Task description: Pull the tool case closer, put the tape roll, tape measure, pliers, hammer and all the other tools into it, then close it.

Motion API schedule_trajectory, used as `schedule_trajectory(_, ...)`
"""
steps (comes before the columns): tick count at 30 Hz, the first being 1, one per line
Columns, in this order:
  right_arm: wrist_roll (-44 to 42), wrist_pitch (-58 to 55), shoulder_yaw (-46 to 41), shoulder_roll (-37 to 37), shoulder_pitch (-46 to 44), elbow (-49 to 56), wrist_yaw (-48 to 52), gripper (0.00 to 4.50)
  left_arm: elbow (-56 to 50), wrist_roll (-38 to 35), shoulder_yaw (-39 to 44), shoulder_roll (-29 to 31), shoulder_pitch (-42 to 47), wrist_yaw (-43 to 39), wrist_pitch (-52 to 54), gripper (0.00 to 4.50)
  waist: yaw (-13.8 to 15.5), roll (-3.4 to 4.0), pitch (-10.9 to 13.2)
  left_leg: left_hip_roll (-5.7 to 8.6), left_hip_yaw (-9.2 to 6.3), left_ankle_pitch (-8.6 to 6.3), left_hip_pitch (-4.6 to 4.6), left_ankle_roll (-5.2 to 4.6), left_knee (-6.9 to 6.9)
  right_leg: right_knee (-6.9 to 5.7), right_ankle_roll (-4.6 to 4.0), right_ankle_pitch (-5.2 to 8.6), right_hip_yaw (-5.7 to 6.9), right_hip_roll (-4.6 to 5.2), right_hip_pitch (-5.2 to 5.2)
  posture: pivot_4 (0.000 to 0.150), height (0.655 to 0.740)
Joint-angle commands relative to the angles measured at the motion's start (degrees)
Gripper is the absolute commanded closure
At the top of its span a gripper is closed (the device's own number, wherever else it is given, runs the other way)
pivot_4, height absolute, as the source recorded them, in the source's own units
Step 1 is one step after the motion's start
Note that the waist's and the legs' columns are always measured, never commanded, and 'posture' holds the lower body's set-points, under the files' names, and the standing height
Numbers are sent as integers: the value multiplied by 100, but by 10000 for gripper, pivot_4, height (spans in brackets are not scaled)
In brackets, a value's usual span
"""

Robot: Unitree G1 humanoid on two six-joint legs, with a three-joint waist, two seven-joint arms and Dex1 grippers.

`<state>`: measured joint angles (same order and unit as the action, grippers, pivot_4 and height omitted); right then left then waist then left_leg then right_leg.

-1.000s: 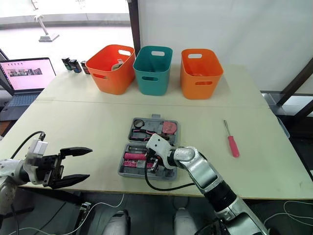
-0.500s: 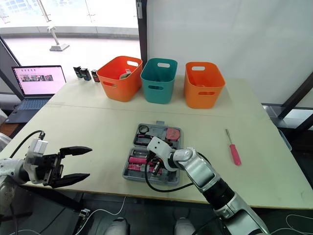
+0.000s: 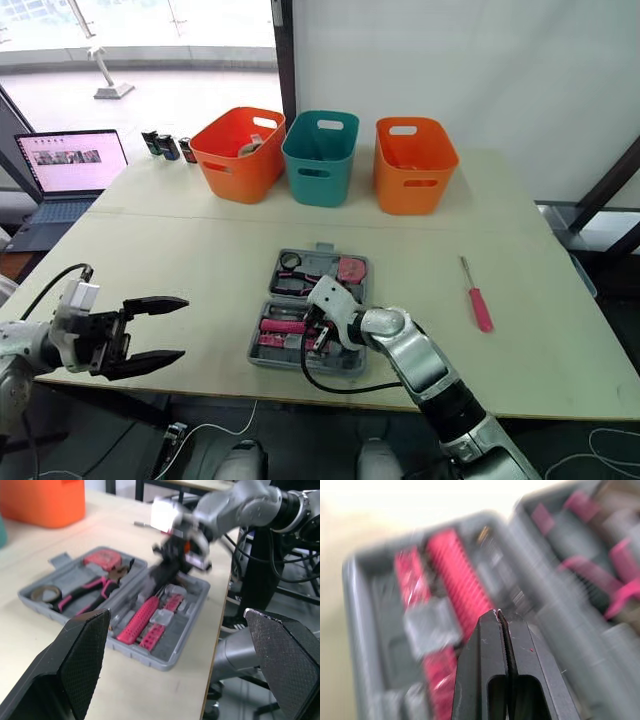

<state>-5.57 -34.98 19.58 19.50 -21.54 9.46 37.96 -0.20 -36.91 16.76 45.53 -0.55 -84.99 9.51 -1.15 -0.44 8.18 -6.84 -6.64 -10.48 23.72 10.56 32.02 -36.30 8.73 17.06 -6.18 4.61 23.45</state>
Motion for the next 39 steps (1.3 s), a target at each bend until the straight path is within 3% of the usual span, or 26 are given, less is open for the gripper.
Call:
schedule_trajectory(1, -620, -213, -1111, 437, -252, 1189, 195, 44530, -117, -24, 154, 80, -1, 78, -24, 0, 9, 5, 35, 0, -1, -1, -1, -2, -5, -2, 9, 5, 2, -3, 1, 1500, 7400)
schedule_trajectory(7, -1409, -835, -2697, 1811, 662, 1840, 780, 44530, 214, 56, 406, 137, 17, 141, -251, 0, 81, -10, 74, 0, -1, -14, 22, -19, -12, 12, 31, 31, 20, 0, -7, 1500, 7400)
schedule_trajectory(9, -1279, -505, -3505, 2398, 1563, 1521, 1082, 42141, 580, 254, 539, 258, -25, 57, -580, 0, 63, -8, 96, 0, 0, -21, 26, -32, -10, 14, 30, 33, 20, 0, -5, 1500, 7400)
schedule_trajectory(12, -1178, -26, -4373, 2864, 2618, 1044, 1369, 32232, 1055, 447, 677, 389, -46, 13, -937, 0, 46, -7, 114, 0, 6, -24, 34, -36, -3, 23, 28, 35, 20, 4, -4, 1500, 7400)
schedule_trajectory(18, -1021, 1094, -5907, 3027, 4042, -196, 1663, 807, 2331, 678, 1010, 829, -30, -122, -1411, 0, -66, -35, 135, 0, 11, -23, 19, -35, 5, 16, 22, 32, 16, 4, -5, 1500, 7400)
schedule_trajectory(22, -1030, 1585, -6144, 2908, 4316, -679, 1623, 272, 2998, 723, 1149, 991, 107, -142, -1604, 0, -150, -69, 159, 0, 14, -19, -4, -24, 12, 21, 22, 32, 14, 8, -7, 1500, 7400)
schedule_trajectory(33, -1148, 1738, -5946, 2785, 4305, -468, 1465, 272, 3372, 870, 951, 925, 428, -273, -1861, 0, -149, -64, 161, 0, 17, -14, -19, -14, -6, 13, 8, 23, 10, 7, -36, 1500, 7400)
schedule_trajectory(39, -1498, 784, -5722, 2516, 4175, 565, 942, 272, 2672, 693, 669, 597, 514, -245, -1410, 0, -124, -58, 162, 0, 17, -11, -19, -9, -4, 12, 10, 25, 10, 7, -43, 1500, 7400)
